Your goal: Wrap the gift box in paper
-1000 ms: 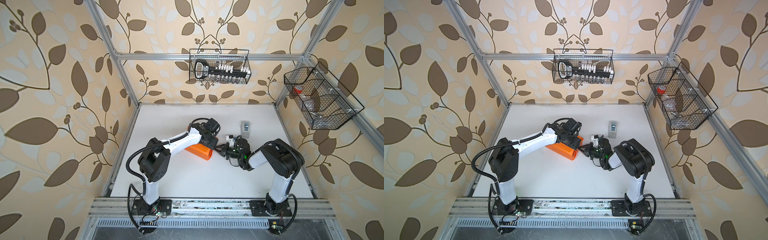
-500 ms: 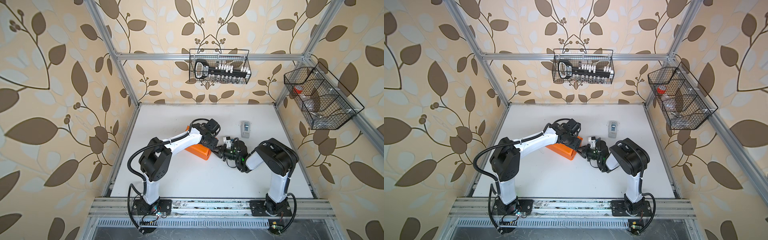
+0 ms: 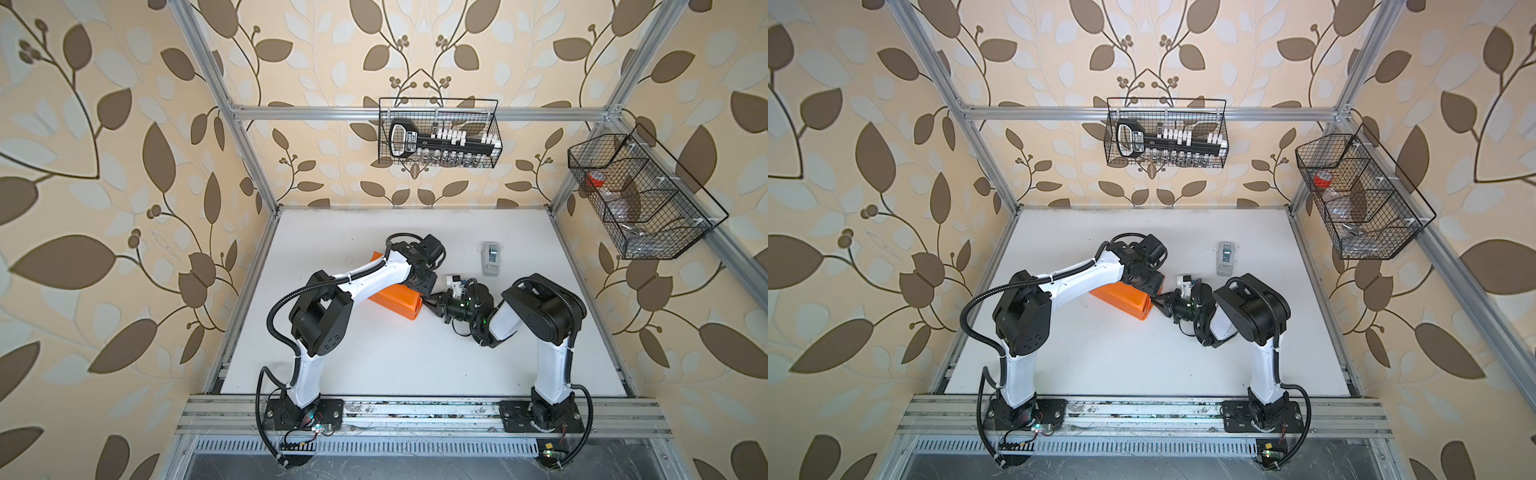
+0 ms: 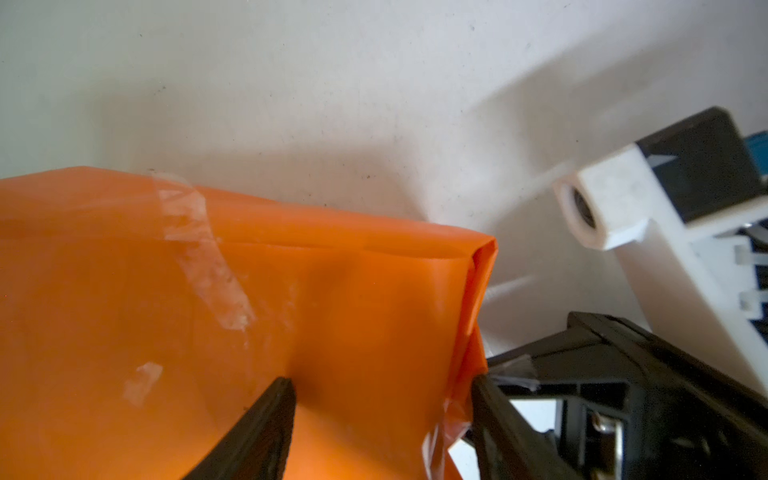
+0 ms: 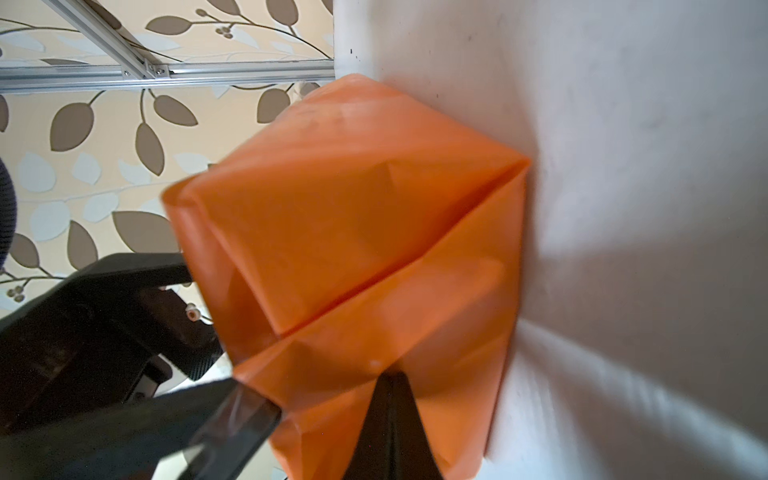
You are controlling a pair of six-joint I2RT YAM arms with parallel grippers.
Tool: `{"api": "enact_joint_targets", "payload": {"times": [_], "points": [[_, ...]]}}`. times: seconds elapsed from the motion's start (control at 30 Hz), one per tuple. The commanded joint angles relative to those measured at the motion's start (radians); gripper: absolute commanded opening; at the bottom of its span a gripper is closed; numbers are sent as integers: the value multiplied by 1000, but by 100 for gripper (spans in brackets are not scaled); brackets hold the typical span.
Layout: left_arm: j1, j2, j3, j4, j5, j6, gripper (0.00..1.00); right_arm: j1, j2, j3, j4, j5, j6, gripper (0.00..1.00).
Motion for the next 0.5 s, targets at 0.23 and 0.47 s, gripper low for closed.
{"api": "enact_joint_targets", "payload": {"times": [0.23, 0.47], "points": [[6, 23, -41, -70, -48, -13, 67, 4, 21, 4, 55, 17, 38, 0], [7, -19, -30, -48, -24, -20, 74, 2, 20, 13, 55, 31, 49, 0]]}}
